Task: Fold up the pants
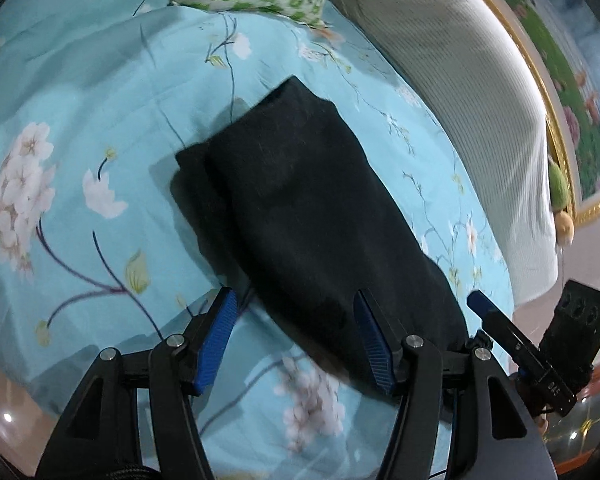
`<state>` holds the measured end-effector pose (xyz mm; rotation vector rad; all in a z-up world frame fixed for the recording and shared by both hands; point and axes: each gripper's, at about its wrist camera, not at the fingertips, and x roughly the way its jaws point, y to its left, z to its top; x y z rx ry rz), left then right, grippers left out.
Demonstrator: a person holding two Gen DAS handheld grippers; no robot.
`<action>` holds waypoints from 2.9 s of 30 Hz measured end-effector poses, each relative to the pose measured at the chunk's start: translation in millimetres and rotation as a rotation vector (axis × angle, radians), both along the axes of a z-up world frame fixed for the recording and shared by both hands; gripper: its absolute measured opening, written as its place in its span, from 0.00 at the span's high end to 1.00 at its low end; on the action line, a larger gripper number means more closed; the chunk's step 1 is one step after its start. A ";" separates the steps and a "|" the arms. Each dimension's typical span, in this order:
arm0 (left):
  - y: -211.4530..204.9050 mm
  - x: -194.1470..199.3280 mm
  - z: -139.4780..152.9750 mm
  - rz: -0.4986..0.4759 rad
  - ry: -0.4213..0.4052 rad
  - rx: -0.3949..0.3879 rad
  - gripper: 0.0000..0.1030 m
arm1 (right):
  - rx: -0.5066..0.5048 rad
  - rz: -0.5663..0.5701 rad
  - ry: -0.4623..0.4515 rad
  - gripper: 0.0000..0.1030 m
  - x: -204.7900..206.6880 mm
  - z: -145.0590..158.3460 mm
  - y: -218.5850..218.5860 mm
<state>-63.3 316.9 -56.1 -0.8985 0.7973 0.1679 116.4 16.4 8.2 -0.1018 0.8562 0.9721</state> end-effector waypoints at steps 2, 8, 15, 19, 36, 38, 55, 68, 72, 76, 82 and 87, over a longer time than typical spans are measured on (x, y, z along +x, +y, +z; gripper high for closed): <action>6.3 2.3 -1.3 0.011 0.000 -0.002 0.41 | -0.022 0.035 0.005 0.50 9.7 0.1 14.1; 20.9 10.4 -7.1 0.039 -0.007 -0.040 0.41 | -0.091 0.126 0.029 0.50 48.7 -2.5 69.2; 19.8 22.5 -8.8 0.056 -0.015 -0.057 0.41 | -0.146 0.215 0.081 0.50 86.7 -21.3 122.7; 22.1 26.7 -9.8 0.070 -0.016 -0.051 0.46 | -0.173 0.260 0.127 0.50 101.9 -34.8 149.3; 11.1 33.9 17.8 0.061 -0.036 0.071 0.87 | -0.132 0.319 0.091 0.83 89.9 -25.3 158.4; 3.2 32.5 32.4 0.046 -0.057 0.099 0.88 | -0.101 0.312 0.080 0.83 86.6 -13.8 150.0; -136.4 60.1 141.4 -0.242 -0.273 0.289 0.88 | 0.262 0.146 -0.007 0.84 54.5 74.3 -8.0; -243.9 89.5 139.2 -0.454 -0.268 0.341 0.88 | 0.397 -0.044 0.001 0.84 36.7 58.8 -124.7; -264.8 91.9 132.9 -0.497 -0.256 0.361 0.88 | 0.429 -0.088 0.012 0.84 32.6 48.8 -149.3; -286.2 93.9 125.9 -0.541 -0.249 0.393 0.88 | 0.454 -0.127 0.019 0.84 28.8 39.6 -169.0; -317.0 97.3 109.5 -0.613 -0.236 0.447 0.88 | 0.478 -0.187 0.037 0.84 23.7 21.9 -197.0; -336.8 101.1 93.7 -0.662 -0.215 0.479 0.88 | 0.474 -0.241 0.059 0.84 19.9 6.7 -213.9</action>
